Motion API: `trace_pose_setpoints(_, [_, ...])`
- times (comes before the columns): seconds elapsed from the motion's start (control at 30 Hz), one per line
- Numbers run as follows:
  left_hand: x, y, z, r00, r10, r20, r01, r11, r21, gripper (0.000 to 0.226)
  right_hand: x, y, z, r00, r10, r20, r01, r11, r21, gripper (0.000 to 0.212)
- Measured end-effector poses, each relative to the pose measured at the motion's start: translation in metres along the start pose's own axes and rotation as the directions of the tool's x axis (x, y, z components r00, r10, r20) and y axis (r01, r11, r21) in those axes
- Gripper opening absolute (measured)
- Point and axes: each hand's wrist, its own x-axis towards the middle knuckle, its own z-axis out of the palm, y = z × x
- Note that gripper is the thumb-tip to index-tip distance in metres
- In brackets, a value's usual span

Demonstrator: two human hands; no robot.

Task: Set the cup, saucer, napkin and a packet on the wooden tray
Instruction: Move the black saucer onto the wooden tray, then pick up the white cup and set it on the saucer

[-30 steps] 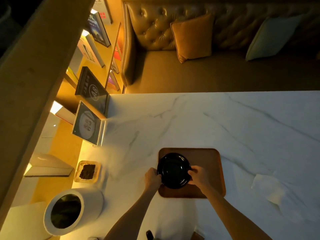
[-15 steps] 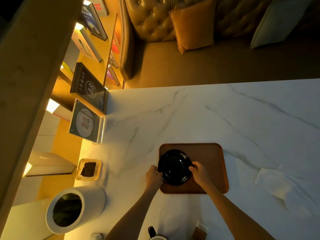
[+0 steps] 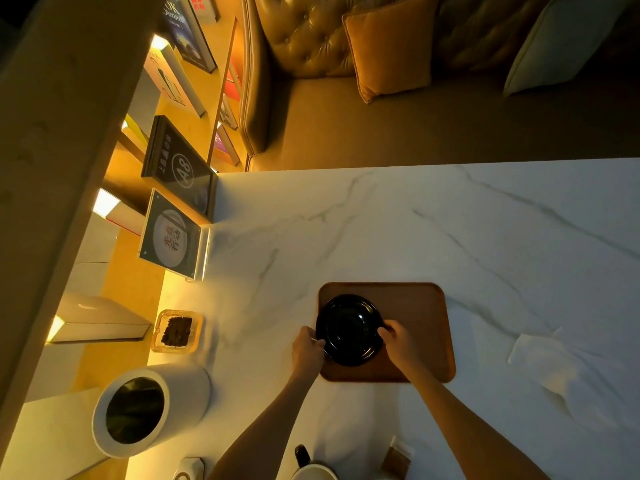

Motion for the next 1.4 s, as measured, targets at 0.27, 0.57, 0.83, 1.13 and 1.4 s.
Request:
trace_pose_setpoints(0.27, [-0.004, 0.002, -0.021, 0.992, -0.057, 0.113, 0.051, 0.997, 0.050, 0.047, -0.005, -0.003, -0.005, 0.980, 0.156, 0.121, -0.177, 0.965, 0.193, 0.037])
trace_pose_setpoints(0.57, [-0.043, -0.048, -0.064, 0.996, 0.000, 0.091, 0.001, 1.000, -0.016, 0.035, -0.076, 0.011, -0.010, 0.998, 0.054, -0.044, -0.046, 0.986, 0.162, 0.046])
trace_pose_setpoints(0.83, [-0.097, -0.118, -0.088, 0.995, 0.052, 0.081, -0.041, 0.990, -0.132, 0.018, -0.150, 0.034, 0.002, 0.998, 0.057, 0.007, -0.057, 0.987, 0.147, 0.034])
trace_pose_setpoints(1.13, [-0.140, -0.188, -0.104, 0.987, 0.005, 0.161, 0.034, 0.971, -0.236, 0.012, -0.220, 0.066, 0.044, 0.977, 0.163, 0.141, -0.192, 0.954, 0.230, 0.024])
trace_pose_setpoints(1.4, [-0.154, -0.216, -0.105, 0.978, 0.002, 0.208, 0.051, 0.967, -0.249, 0.008, -0.248, 0.075, 0.066, 0.969, 0.182, 0.166, -0.219, 0.945, 0.243, 0.012])
